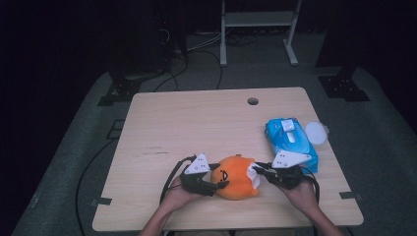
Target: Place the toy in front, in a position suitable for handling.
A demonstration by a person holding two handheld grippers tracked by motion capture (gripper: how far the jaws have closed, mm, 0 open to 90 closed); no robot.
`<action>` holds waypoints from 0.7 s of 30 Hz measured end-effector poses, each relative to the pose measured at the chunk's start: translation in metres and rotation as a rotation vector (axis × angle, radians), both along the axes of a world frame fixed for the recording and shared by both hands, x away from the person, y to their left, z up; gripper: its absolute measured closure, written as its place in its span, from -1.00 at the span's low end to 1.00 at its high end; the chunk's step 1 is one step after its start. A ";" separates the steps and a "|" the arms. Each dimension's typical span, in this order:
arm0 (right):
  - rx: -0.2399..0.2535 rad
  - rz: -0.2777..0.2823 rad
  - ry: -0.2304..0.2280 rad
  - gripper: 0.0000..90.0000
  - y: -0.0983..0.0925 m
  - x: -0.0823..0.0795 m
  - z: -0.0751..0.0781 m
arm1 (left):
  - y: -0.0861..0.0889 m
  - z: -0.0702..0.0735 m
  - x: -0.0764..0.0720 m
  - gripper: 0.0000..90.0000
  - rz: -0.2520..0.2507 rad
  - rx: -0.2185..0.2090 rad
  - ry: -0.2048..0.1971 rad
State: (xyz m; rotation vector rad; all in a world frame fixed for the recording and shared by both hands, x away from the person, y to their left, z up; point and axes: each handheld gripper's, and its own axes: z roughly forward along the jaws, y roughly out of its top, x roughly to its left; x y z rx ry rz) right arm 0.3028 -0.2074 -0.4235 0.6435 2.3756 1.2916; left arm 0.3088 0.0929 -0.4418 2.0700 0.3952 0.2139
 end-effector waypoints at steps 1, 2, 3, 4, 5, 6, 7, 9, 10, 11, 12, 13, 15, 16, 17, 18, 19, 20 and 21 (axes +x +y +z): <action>0.007 0.000 -0.004 0.80 0.002 0.003 0.001 | 0.001 0.000 0.000 -0.23 -0.001 0.005 -0.001; 0.012 0.000 -0.004 0.80 0.005 0.005 0.003 | 0.002 -0.001 0.000 -0.23 0.000 0.002 0.003; 0.015 0.000 -0.004 0.80 0.006 0.007 0.004 | 0.002 -0.001 0.000 -0.23 0.002 0.002 0.007; 0.019 0.001 -0.001 0.80 0.007 0.007 0.005 | 0.003 -0.001 0.000 -0.23 0.003 0.001 0.010; 0.017 0.000 -0.003 0.79 0.008 0.006 0.006 | 0.003 -0.001 -0.001 -0.25 0.001 0.002 0.014; 0.013 0.005 -0.010 0.80 0.009 0.004 0.006 | 0.004 -0.001 -0.001 -0.27 -0.003 -0.001 0.019; 0.010 0.011 -0.018 0.79 0.009 0.001 0.005 | 0.004 0.000 -0.001 -0.32 -0.009 -0.005 0.030; 0.003 0.021 -0.027 0.79 0.008 -0.007 0.004 | 0.004 0.002 -0.001 -0.50 -0.021 -0.035 0.063; -0.001 0.031 -0.036 0.79 0.007 -0.012 0.003 | 0.005 0.004 0.000 -0.59 -0.019 -0.058 0.084; -0.004 0.039 -0.043 0.79 0.007 -0.016 0.002 | 0.005 0.005 0.001 -0.64 -0.015 -0.079 0.102; -0.008 0.048 -0.052 0.79 0.006 -0.020 0.001 | 0.006 0.006 0.003 -0.70 -0.010 -0.093 0.116; -0.006 0.053 -0.054 0.79 0.005 -0.024 0.000 | 0.006 0.007 0.005 -0.76 -0.003 -0.098 0.131; 0.004 0.067 -0.050 0.79 0.004 -0.030 -0.002 | 0.006 0.008 0.008 -0.79 0.007 -0.107 0.149; 0.000 0.073 -0.053 0.79 0.004 -0.033 -0.002 | 0.006 0.007 0.010 -0.79 0.014 -0.109 0.162; -0.001 0.080 -0.057 0.79 0.003 -0.035 -0.002 | 0.006 0.006 0.011 -0.76 0.008 -0.104 0.174; -0.001 0.091 -0.058 0.79 0.003 -0.037 -0.002 | 0.005 0.004 0.011 -0.67 0.000 -0.098 0.181; -0.001 0.095 -0.055 0.79 0.003 -0.038 -0.002 | 0.004 0.003 0.010 -0.59 0.002 -0.095 0.169; 0.005 0.094 -0.046 0.79 0.003 -0.038 -0.002 | 0.003 0.003 0.008 -0.52 0.002 -0.091 0.150; 0.021 0.091 -0.032 0.79 0.002 -0.036 -0.001 | 0.003 0.003 0.006 -0.47 0.005 -0.082 0.138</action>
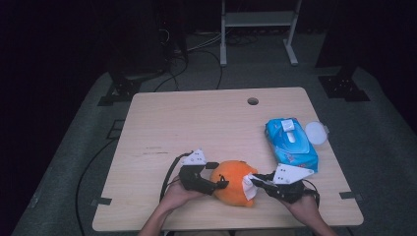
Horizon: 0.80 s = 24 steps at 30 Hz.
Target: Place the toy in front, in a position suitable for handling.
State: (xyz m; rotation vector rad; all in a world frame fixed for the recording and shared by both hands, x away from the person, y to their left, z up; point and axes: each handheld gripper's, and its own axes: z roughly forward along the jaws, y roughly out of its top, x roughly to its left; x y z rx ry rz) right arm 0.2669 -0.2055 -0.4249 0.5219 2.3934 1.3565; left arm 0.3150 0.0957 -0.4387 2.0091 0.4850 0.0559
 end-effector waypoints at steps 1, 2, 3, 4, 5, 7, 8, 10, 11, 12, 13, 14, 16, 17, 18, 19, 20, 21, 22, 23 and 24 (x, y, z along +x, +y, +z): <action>0.019 -0.006 0.015 0.79 -0.001 0.003 0.001 | 0.000 0.000 -0.002 -0.45 0.003 0.010 -0.011; 0.035 -0.017 0.023 0.79 -0.002 0.006 0.003 | 0.000 0.000 -0.004 -0.41 0.003 0.016 -0.025; 0.048 -0.028 0.030 0.79 -0.001 0.010 0.005 | -0.001 0.000 -0.006 -0.39 0.002 0.028 -0.038; 0.054 -0.038 0.031 0.79 0.000 0.014 0.007 | -0.001 0.000 -0.009 -0.37 0.002 0.036 -0.054; 0.057 -0.047 0.027 0.79 0.001 0.018 0.009 | -0.002 0.000 -0.011 -0.36 0.004 0.040 -0.064; 0.077 -0.058 0.030 0.79 0.004 0.024 0.012 | -0.001 0.000 -0.016 -0.36 -0.002 0.047 -0.081; 0.076 -0.061 0.031 0.79 0.006 0.027 0.013 | -0.001 0.000 -0.018 -0.37 -0.003 0.053 -0.084; 0.067 -0.053 0.037 0.79 0.009 0.029 0.011 | 0.001 0.001 -0.020 -0.43 -0.017 0.055 -0.073; 0.061 -0.044 0.040 0.79 0.010 0.028 0.010 | 0.001 0.003 -0.019 -0.51 -0.023 0.058 -0.062; 0.055 -0.031 0.035 0.79 0.011 0.025 0.008 | 0.002 0.005 -0.017 -0.61 -0.026 0.050 -0.040; 0.049 -0.015 0.030 0.79 0.012 0.022 0.007 | 0.002 0.007 -0.015 -0.71 -0.024 0.034 -0.013; 0.043 0.000 0.020 0.79 0.012 0.018 0.006 | 0.003 0.009 -0.013 -0.80 -0.019 0.017 0.006; 0.037 0.032 0.007 0.79 0.011 0.009 0.006 | 0.003 0.013 -0.009 -0.85 -0.010 0.001 0.013; 0.036 0.044 0.003 0.79 0.011 0.005 0.006 | 0.002 0.013 -0.007 -0.90 -0.010 0.008 0.023; 0.035 0.057 -0.001 0.79 0.010 0.001 0.006 | -0.001 0.013 -0.004 -0.94 -0.014 0.011 0.041; 0.036 0.068 -0.003 0.79 0.009 -0.003 0.006 | -0.003 0.011 -0.002 -0.94 -0.025 0.019 0.065; 0.037 0.080 -0.004 0.79 0.009 -0.006 0.006 | -0.007 0.009 0.001 -0.94 -0.048 0.036 0.088; 0.036 0.088 -0.008 0.79 0.009 -0.008 0.006 | -0.011 0.007 0.002 -0.94 -0.070 0.045 0.118; 0.034 0.093 -0.011 0.79 0.009 -0.010 0.006 | -0.014 0.004 0.003 -0.94 -0.090 0.043 0.152; 0.035 0.098 -0.011 0.79 0.008 -0.011 0.005 | -0.016 0.002 0.003 -0.87 -0.116 0.044 0.160; 0.037 0.098 -0.004 0.79 0.007 -0.010 0.005 | -0.017 0.002 0.001 -0.78 -0.110 0.038 0.140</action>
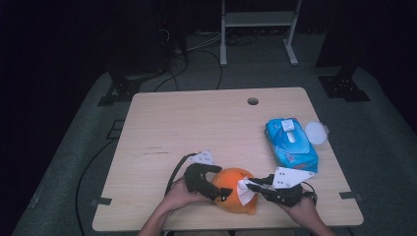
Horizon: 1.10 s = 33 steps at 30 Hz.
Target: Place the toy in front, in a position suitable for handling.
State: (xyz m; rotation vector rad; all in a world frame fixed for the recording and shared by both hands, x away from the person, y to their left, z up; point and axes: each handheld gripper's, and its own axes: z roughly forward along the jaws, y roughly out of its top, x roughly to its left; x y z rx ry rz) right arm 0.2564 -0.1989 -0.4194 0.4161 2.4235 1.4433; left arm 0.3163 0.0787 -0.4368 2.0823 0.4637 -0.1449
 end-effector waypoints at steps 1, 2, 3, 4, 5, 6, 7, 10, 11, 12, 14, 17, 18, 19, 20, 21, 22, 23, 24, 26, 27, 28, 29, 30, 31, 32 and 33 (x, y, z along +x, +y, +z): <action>0.002 -0.003 0.005 0.79 -0.002 0.001 0.000 | 0.001 0.001 -0.001 -0.62 0.000 -0.011 -0.018; 0.010 -0.007 0.012 0.79 -0.005 0.003 0.001 | 0.002 0.003 -0.001 -0.46 -0.003 -0.011 -0.034; 0.028 -0.016 0.023 0.79 -0.008 0.006 0.002 | 0.003 0.005 0.000 -0.35 -0.002 -0.017 -0.046; 0.041 -0.033 0.026 0.79 -0.011 0.009 0.004 | 0.004 0.007 0.000 -0.28 -0.003 -0.031 -0.060; 0.045 -0.048 0.019 0.79 -0.013 0.012 0.008 | 0.003 0.008 0.000 -0.24 -0.002 -0.043 -0.081; 0.047 -0.064 0.011 0.79 -0.014 0.014 0.011 | 0.001 0.010 -0.002 -0.19 0.003 -0.051 -0.134; 0.060 -0.080 -0.001 0.79 -0.014 0.017 0.016 | -0.001 0.012 -0.002 -0.18 0.011 -0.048 -0.173; 0.093 -0.102 -0.023 0.79 -0.013 0.028 0.026 | -0.011 0.017 -0.003 -0.16 0.016 -0.047 -0.288; 0.106 -0.102 -0.029 0.79 -0.012 0.032 0.029 | -0.015 0.017 -0.004 -0.16 0.009 -0.050 -0.319; 0.110 -0.103 -0.032 0.79 -0.009 0.035 0.030 | -0.018 0.017 -0.004 -0.16 0.002 -0.045 -0.348; 0.084 -0.101 -0.044 0.79 -0.002 0.040 0.031 | -0.023 0.015 -0.004 -0.18 -0.003 -0.019 -0.380; 0.042 -0.087 -0.028 0.79 0.000 0.044 0.026 | -0.016 0.009 0.000 -0.23 -0.008 -0.021 -0.347; 0.034 -0.082 -0.024 0.79 -0.001 0.043 0.025 | -0.012 0.007 0.000 -0.27 -0.007 -0.018 -0.338; 0.023 -0.081 -0.013 0.79 -0.002 0.042 0.023 | -0.009 0.005 0.000 -0.33 -0.001 -0.015 -0.318; 0.008 -0.082 -0.005 0.79 -0.003 0.040 0.021 | -0.005 0.003 0.002 -0.42 0.009 -0.016 -0.282; 0.001 -0.082 0.001 0.80 -0.005 0.038 0.019 | -0.002 0.001 0.004 -0.52 0.017 -0.021 -0.244; 0.003 -0.078 0.008 0.80 -0.006 0.037 0.016 | 0.000 0.001 0.006 -0.60 0.019 -0.031 -0.210; 0.011 -0.080 0.013 0.80 -0.006 0.035 0.013 | 0.000 0.000 0.007 -0.70 0.025 -0.034 -0.176; 0.015 -0.080 0.016 0.80 -0.005 0.033 0.011 | -0.001 0.001 0.008 -0.80 0.027 -0.021 -0.149; 0.023 -0.072 0.014 0.80 -0.004 0.028 0.010 | -0.002 0.000 0.007 -0.76 0.012 -0.008 -0.155; 0.023 -0.071 0.015 0.80 -0.003 0.026 0.010 | -0.001 0.001 0.005 -0.64 0.006 -0.003 -0.184; 0.020 -0.071 0.013 0.80 -0.004 0.025 0.011 | 0.000 0.002 0.003 -0.50 0.000 -0.006 -0.200; 0.023 -0.070 0.017 0.80 -0.007 0.025 0.011 | 0.000 0.002 0.001 -0.42 -0.007 -0.006 -0.214; 0.033 -0.071 0.026 0.80 -0.010 0.025 0.011 | 0.000 0.003 -0.001 -0.36 -0.012 -0.002 -0.232; 0.037 -0.073 0.035 0.80 -0.013 0.026 0.012 | 0.001 0.003 -0.002 -0.33 -0.019 0.002 -0.243; 0.034 -0.080 0.034 0.80 -0.016 0.027 0.011 | 0.001 0.003 -0.003 -0.31 -0.021 0.002 -0.248; 0.032 -0.090 0.036 0.80 -0.020 0.027 0.011 | 0.002 0.003 -0.003 -0.31 -0.028 0.006 -0.255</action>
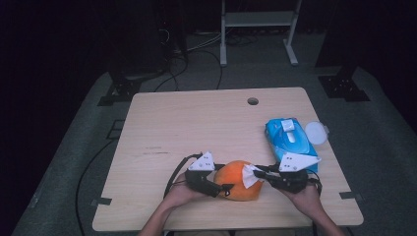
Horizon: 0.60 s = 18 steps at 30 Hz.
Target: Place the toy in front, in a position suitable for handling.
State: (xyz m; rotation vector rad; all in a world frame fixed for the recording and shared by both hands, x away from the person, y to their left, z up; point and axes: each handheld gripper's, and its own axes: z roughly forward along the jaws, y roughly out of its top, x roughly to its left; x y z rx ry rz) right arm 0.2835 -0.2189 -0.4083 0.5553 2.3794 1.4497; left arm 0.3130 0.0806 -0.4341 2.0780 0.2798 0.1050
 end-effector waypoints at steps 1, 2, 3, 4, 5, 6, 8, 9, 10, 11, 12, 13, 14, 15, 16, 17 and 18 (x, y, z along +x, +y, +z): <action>-0.002 -0.012 0.005 0.80 -0.004 0.001 -0.001 | 0.001 0.000 -0.001 -0.31 -0.003 -0.002 -0.004; -0.011 -0.024 0.010 0.80 -0.008 0.001 -0.002 | 0.001 0.000 -0.001 -0.31 -0.007 0.002 -0.010; -0.024 -0.043 0.014 0.80 -0.012 0.002 -0.004 | 0.002 0.000 -0.002 -0.31 -0.010 0.001 -0.013; -0.040 -0.057 0.023 0.80 -0.016 0.003 -0.007 | 0.003 0.000 -0.002 -0.31 -0.014 0.003 -0.018; -0.051 -0.066 0.033 0.80 -0.020 0.003 -0.010 | 0.003 0.000 -0.003 -0.32 -0.014 0.002 -0.020; -0.059 -0.072 0.047 0.80 -0.022 0.003 -0.014 | 0.003 0.000 -0.003 -0.32 -0.013 0.002 -0.023; -0.078 -0.070 0.053 0.80 -0.022 0.002 -0.018 | 0.001 0.000 -0.004 -0.34 -0.014 0.004 -0.029; -0.085 -0.068 0.051 0.80 -0.021 0.000 -0.017 | 0.000 0.001 -0.004 -0.35 -0.014 0.007 -0.034; -0.089 -0.065 0.045 0.80 -0.019 -0.001 -0.016 | -0.001 0.001 -0.005 -0.35 -0.011 0.011 -0.039; -0.089 -0.063 0.044 0.79 -0.017 -0.002 -0.013 | -0.001 0.002 -0.005 -0.36 -0.011 0.014 -0.044; -0.086 -0.057 0.040 0.79 -0.016 -0.002 -0.010 | -0.002 0.002 -0.006 -0.36 -0.012 0.019 -0.052; -0.078 -0.053 0.036 0.79 -0.015 -0.003 -0.007 | -0.003 0.003 -0.007 -0.36 -0.012 0.020 -0.057; -0.071 -0.052 0.033 0.79 -0.013 -0.003 -0.004 | -0.003 0.003 -0.008 -0.36 -0.011 0.022 -0.062; -0.064 -0.043 0.023 0.79 -0.011 -0.004 0.000 | -0.004 0.004 -0.008 -0.36 -0.010 0.026 -0.067; -0.056 -0.037 0.014 0.79 -0.009 -0.004 0.004 | -0.006 0.004 -0.009 -0.36 -0.010 0.028 -0.072; -0.051 -0.030 0.007 0.79 -0.006 -0.005 0.007 | -0.007 0.005 -0.010 -0.36 -0.011 0.030 -0.078; -0.054 -0.020 -0.002 0.79 -0.002 -0.005 0.010 | -0.009 0.005 -0.010 -0.36 -0.014 0.037 -0.087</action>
